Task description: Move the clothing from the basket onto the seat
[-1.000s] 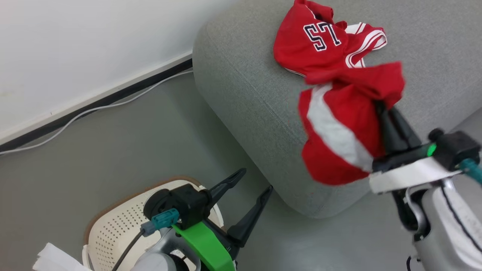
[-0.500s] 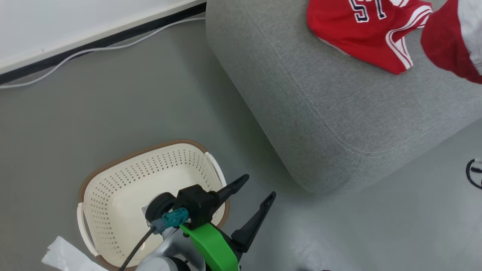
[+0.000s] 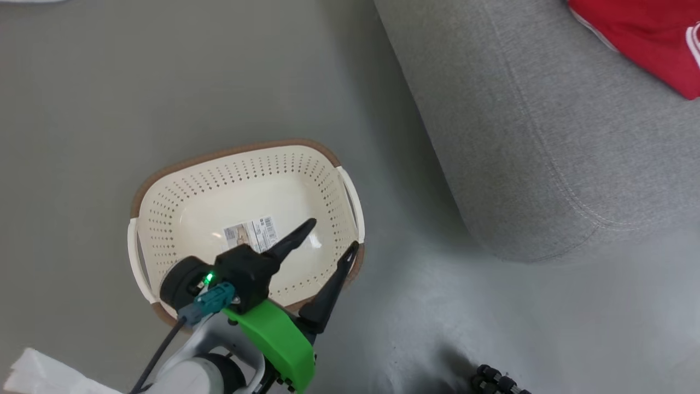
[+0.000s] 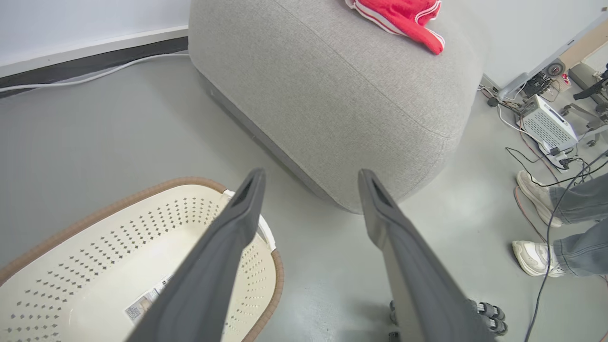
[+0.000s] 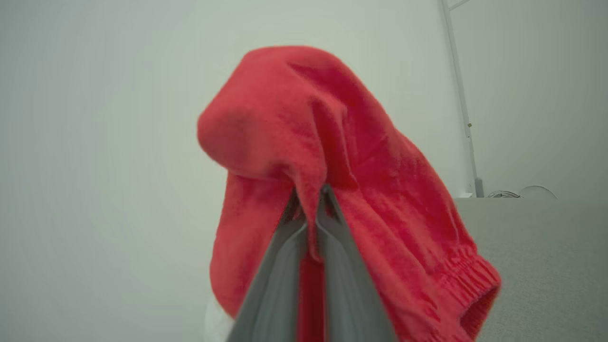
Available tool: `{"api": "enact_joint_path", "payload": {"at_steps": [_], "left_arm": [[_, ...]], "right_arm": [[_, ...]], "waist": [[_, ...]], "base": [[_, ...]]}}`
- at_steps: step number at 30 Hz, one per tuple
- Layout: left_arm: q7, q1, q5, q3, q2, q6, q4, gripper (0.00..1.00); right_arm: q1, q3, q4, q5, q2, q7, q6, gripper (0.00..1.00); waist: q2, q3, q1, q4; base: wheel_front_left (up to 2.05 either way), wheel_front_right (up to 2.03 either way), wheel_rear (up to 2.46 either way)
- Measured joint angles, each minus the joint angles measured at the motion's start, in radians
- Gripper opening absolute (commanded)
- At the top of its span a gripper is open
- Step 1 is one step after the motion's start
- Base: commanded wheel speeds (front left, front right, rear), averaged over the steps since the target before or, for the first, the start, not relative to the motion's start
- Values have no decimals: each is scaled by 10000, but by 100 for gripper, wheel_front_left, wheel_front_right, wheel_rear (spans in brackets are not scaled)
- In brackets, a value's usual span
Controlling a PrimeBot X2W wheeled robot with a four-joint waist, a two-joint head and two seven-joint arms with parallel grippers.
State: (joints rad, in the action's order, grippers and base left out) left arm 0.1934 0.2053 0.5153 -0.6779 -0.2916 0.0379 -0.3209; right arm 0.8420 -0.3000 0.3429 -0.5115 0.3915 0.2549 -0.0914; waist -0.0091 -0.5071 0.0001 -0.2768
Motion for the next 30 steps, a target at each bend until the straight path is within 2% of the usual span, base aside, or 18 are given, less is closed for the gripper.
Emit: {"api": "enact_joint_path", "payload": {"at_steps": [6,11,16,17,19,20,21,22,23,27,30], "left_arm": [[303,0,-433,274,-403,230,-635,100],[527,2,-612,424,-677,368,-1145,100],[535,128,-878,685,-700,464,-1521,100],[518,390,-945,803,-713,464,-1536,100],[445,564,-978,986,-754,464,-1524,100],[336,615,-976,1091,-752,464,-1526,100],[245,644,-972,1195,-742,464,-1526,100],[169,676,-972,1287,-736,464,-1524,100],[151,728,-972,1350,-744,464,-1503,100],[-146,927,-974,1697,-750,464,-1409,100],[-303,1237,-1032,1929,-828,462,-1315,100]], "right_arm": [[148,552,995,240,150,8,125,0],[326,410,1691,50,-654,8,96,0],[582,311,1969,-236,-1126,10,128,0],[616,328,2080,-230,-1547,10,207,0],[632,240,2132,-207,-1962,10,282,0],[672,188,2155,-247,-2142,10,387,15],[694,247,2196,-217,-2236,10,502,38],[708,263,2201,-136,-2284,10,579,80],[717,230,2192,-94,-2314,10,654,100],[720,109,2092,201,-2389,10,918,100],[711,259,1918,491,-2449,10,1290,100]], "waist": [[0,-937,0,263],[0,-1710,1,319],[0,-2307,1,300],[0,-2587,1,271],[0,-2807,2,215],[0,-2885,2,166],[0,-2935,2,104],[0,-2970,1,37],[0,-2991,1,-34],[0,-2932,1,-333],[0,-2831,1,-568]], "base": [[0,0,0],[0,0,0],[0,0,0],[0,0,0],[0,0,0],[0,0,0],[0,0,0],[0,0,0],[0,0,0],[0,0,0],[0,0,0]]}}
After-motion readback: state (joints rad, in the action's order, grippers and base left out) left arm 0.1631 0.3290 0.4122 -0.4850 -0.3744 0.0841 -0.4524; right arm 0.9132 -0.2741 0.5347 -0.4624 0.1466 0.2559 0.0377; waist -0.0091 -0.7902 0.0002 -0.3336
